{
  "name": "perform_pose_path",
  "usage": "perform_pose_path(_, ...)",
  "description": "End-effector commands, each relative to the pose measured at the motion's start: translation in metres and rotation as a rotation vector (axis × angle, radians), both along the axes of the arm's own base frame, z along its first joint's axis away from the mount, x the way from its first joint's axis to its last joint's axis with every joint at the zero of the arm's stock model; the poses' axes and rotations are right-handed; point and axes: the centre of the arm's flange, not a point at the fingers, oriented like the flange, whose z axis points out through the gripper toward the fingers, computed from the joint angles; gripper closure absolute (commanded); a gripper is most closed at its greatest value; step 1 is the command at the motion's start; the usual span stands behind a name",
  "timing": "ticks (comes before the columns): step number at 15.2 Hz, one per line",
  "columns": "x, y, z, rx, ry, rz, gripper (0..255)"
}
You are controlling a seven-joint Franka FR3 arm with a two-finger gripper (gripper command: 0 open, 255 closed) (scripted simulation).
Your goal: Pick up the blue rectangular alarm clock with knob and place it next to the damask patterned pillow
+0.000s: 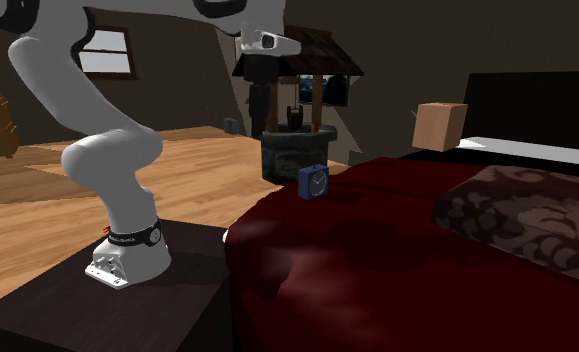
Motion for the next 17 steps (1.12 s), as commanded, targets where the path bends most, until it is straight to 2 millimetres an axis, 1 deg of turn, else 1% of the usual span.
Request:
perform_pose_path(1,0.010,0.024,-0.015,0.006,-0.002,0.038,0)
perform_pose_path(9,0.047,0.107,-0.063,0.027,-0.008,0.190,0)
perform_pose_path(17,0.072,0.196,-0.108,0.048,-0.013,0.341,0)
